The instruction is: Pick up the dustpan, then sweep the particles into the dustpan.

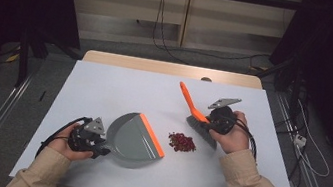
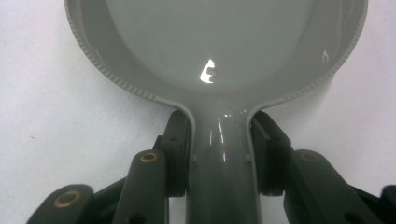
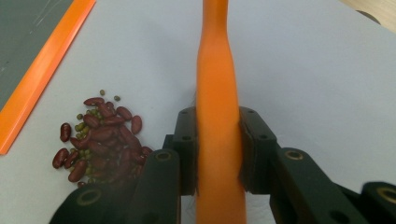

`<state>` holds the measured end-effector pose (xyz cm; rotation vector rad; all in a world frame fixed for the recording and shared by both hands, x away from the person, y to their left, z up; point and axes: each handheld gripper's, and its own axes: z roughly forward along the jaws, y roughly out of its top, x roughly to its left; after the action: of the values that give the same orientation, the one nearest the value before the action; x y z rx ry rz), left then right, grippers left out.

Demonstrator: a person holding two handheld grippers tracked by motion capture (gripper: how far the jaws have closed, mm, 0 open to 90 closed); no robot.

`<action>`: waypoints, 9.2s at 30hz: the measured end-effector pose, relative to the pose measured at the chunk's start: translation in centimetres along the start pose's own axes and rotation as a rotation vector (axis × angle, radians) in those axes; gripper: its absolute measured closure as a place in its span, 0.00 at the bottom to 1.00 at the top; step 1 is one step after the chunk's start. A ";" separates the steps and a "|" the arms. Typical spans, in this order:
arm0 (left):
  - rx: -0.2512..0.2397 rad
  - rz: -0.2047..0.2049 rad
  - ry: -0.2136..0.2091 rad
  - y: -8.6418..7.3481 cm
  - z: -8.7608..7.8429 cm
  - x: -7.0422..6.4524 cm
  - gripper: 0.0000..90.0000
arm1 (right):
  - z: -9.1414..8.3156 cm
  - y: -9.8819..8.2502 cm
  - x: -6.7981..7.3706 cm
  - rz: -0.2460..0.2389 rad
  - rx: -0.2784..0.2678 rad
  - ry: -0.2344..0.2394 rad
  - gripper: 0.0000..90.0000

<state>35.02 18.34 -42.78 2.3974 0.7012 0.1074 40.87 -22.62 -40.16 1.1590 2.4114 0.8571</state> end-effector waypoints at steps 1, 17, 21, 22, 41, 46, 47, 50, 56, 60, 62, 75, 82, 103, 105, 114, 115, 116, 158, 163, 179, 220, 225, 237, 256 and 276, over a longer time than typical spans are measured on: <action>0.048 0.078 0.002 0.1 -0.5 0.6 0.70 | 0.0 0.0 0.1 -0.004 -0.006 -0.005 0.80; 0.045 0.190 -0.102 1.3 0.7 -1.8 0.70 | -0.6 -1.0 0.4 0.093 -0.063 -0.034 0.80; 0.047 0.180 -0.100 1.6 1.1 -1.9 0.70 | -0.5 -1.2 1.0 0.083 -0.067 -0.035 0.80; 0.057 0.184 -0.105 1.7 1.1 -1.8 0.70 | -0.4 -1.2 1.2 0.076 -0.068 -0.028 0.80; 0.042 0.142 -0.122 1.4 0.9 -1.8 0.64 | -0.4 -1.2 2.4 0.060 -0.071 -0.036 0.80; 0.033 0.128 -0.120 1.0 0.2 -1.5 0.62 | -0.4 -1.3 2.4 0.061 -0.073 -0.036 0.80; 0.034 0.123 -0.118 0.8 0.1 -1.5 0.62 | -0.4 -1.3 2.4 0.061 -0.075 -0.037 0.80; 0.022 0.102 -0.104 0.5 -0.2 -1.3 0.64 | -0.3 -1.3 2.3 0.067 -0.078 -0.036 0.80; 0.021 0.081 -0.100 0.3 -0.4 -1.4 0.68 | -0.3 -1.2 2.3 0.070 -0.077 -0.036 0.80; 0.013 0.070 -0.096 0.4 -0.4 -1.5 0.68 | -0.3 -1.2 2.3 0.075 -0.077 -0.036 0.80; 0.014 0.066 -0.096 0.4 -0.4 -1.5 0.68 | -0.3 -1.2 2.3 0.074 -0.076 -0.038 0.80; 0.039 0.086 -0.105 0.8 -0.4 -1.7 0.69 | -0.4 -1.1 2.9 0.062 -0.054 -0.043 0.80; 0.046 0.089 -0.104 1.2 -0.2 -1.8 0.69 | -0.4 -1.0 3.7 0.053 -0.045 -0.059 0.80; 0.070 0.097 -0.116 1.9 0.3 -2.0 0.69 | -0.5 -1.2 5.6 0.079 -0.051 -0.068 0.79; 0.068 0.095 -0.113 1.9 0.3 -2.0 0.69 | -0.5 -1.2 5.7 0.090 -0.054 -0.062 0.79; 0.072 0.095 -0.120 2.1 0.4 -2.0 0.69 | -0.3 -1.1 6.4 0.116 -0.066 -0.071 0.79; 0.070 0.093 -0.123 2.1 0.5 -2.0 0.69 | -0.3 -1.0 6.5 0.122 -0.066 -0.069 0.79; 0.068 0.090 -0.121 2.2 0.5 -2.0 0.69 | -0.3 -1.0 6.6 0.133 -0.073 -0.061 0.79; 0.073 0.078 -0.130 2.5 0.9 -2.2 0.69 | 0.7 1.2 12.6 0.163 -0.182 0.018 0.80; 0.071 0.079 -0.133 2.5 0.9 -2.1 0.69 | 0.3 1.7 12.2 0.162 -0.210 0.031 0.80; 0.065 0.071 -0.136 2.4 0.8 -2.0 0.69 | 0.7 0.2 7.4 0.193 -0.196 -0.091 0.80; 0.072 0.031 -0.122 1.7 0.2 -1.3 0.69 | 0.6 0.6 8.6 0.192 -0.224 -0.039 0.80; 0.069 0.018 -0.117 1.7 0.2 -1.4 0.69 | 1.4 -0.1 8.6 0.190 -0.203 -0.064 0.79; 0.067 0.011 -0.118 1.9 0.4 -1.5 0.69 | 1.2 1.4 12.2 0.161 -0.227 0.079 0.80; 0.077 -0.006 -0.087 1.6 -0.1 -0.7 0.69 | 0.8 1.0 8.3 0.219 -0.252 0.020 0.80; 0.066 -0.014 -0.096 1.6 0.1 -0.8 0.69 | 1.9 1.9 10.1 0.226 -0.283 0.163 0.80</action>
<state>35.08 16.82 -41.88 2.4418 0.6857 -0.0370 36.78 -12.98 -40.75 1.3071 2.2110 1.3623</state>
